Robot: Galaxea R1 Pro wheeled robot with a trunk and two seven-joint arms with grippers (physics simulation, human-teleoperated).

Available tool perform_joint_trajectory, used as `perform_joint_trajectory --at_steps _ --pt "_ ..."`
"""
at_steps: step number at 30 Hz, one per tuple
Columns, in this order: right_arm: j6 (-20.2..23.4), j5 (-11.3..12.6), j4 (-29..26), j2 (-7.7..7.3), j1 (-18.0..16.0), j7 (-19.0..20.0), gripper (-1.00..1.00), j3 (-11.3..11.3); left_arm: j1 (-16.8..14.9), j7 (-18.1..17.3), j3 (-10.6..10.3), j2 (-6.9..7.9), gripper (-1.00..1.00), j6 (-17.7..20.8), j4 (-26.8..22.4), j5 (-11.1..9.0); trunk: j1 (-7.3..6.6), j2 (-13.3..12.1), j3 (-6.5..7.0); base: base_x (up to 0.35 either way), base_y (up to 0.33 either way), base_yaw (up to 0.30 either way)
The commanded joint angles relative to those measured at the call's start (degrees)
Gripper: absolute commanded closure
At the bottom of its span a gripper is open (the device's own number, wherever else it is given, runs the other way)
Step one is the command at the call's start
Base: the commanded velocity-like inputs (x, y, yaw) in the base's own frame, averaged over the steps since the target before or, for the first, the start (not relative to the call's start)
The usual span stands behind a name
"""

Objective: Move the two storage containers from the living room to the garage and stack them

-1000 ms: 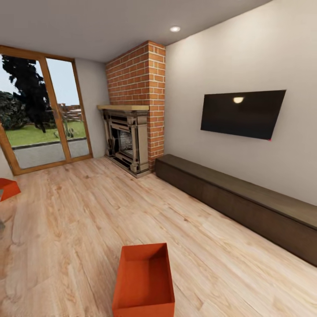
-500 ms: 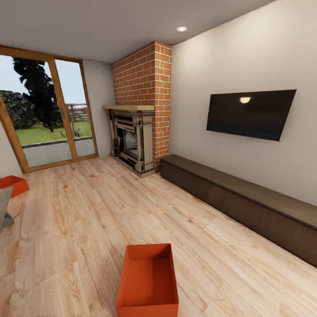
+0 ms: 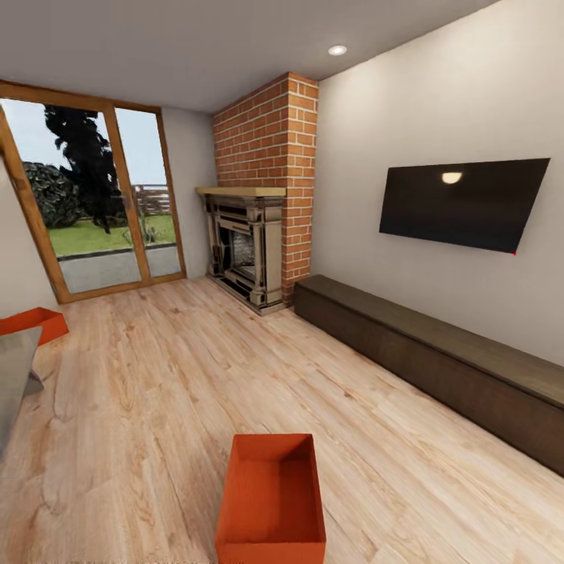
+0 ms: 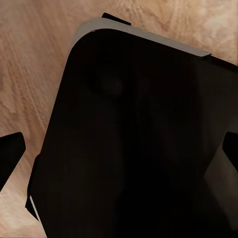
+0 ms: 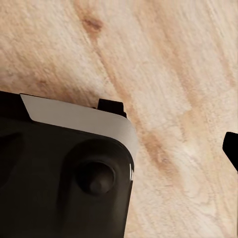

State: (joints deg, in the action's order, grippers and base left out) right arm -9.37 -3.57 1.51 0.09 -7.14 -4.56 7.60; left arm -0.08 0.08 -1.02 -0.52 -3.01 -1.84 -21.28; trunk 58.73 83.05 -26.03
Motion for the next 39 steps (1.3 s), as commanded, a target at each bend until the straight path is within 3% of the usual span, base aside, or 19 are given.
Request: perform_joint_trajectory --at_steps 1,26,39 --pt "-0.2 -0.4 0.2 0.01 -0.1 -0.3 -1.0 0.3 0.0 0.0 -0.1 -0.01 -1.0 -0.2 0.0 -0.3 0.0 0.0 -0.05 0.0 0.0 0.236" --pt "-0.4 -0.5 0.2 0.18 -0.1 -0.4 -1.0 0.3 0.0 0.0 -0.1 -0.06 -1.0 -0.1 0.0 -0.3 0.0 0.0 -0.05 0.003 0.0 0.011" --pt "-0.4 -0.5 0.2 0.15 -0.1 -0.4 -1.0 0.4 0.0 0.0 -0.2 -0.01 -1.0 -0.1 0.0 -0.3 0.0 0.0 -0.05 0.259 0.0 0.0"
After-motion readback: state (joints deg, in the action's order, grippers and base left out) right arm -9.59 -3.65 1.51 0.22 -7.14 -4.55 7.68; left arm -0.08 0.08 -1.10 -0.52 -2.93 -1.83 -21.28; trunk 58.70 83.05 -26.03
